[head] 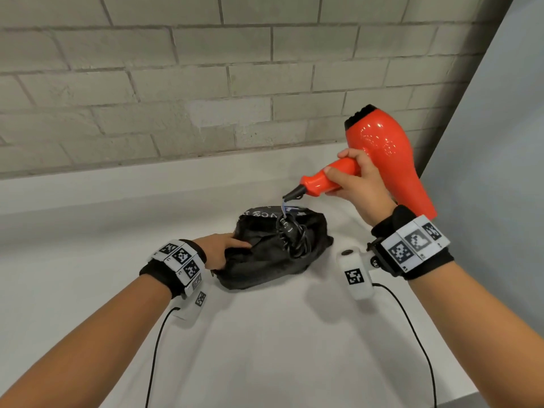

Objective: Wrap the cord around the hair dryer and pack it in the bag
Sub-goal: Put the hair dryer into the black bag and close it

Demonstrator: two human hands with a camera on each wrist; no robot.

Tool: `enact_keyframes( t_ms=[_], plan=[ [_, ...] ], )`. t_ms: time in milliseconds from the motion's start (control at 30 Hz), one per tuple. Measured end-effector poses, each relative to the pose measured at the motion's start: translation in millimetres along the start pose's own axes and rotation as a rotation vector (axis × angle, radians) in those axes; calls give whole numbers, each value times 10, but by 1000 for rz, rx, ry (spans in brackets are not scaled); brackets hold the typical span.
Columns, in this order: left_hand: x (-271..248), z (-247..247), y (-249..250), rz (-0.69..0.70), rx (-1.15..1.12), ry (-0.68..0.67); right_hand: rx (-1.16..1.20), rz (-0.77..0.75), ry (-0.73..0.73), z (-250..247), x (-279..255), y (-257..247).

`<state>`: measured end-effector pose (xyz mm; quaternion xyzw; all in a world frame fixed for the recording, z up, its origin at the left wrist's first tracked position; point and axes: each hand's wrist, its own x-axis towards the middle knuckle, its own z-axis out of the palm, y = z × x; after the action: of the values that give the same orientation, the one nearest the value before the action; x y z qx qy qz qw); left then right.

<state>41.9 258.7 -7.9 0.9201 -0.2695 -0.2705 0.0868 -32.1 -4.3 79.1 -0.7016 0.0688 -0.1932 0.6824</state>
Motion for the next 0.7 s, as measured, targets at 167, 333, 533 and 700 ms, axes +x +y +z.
enact_keyframes(
  t_ms=[167,333,533,700],
  plan=[
    [-20,-43,29,73,-253,103,-211,-95,14,122,-72,263],
    [38,-129,40,43,-479,297,-443,-154,49,239,-196,420],
    [60,-198,39,-23,-553,353,-603,-184,-68,180,-223,468],
    [84,-227,59,17,-488,279,-811,-226,-240,120,-218,537]
  ],
)
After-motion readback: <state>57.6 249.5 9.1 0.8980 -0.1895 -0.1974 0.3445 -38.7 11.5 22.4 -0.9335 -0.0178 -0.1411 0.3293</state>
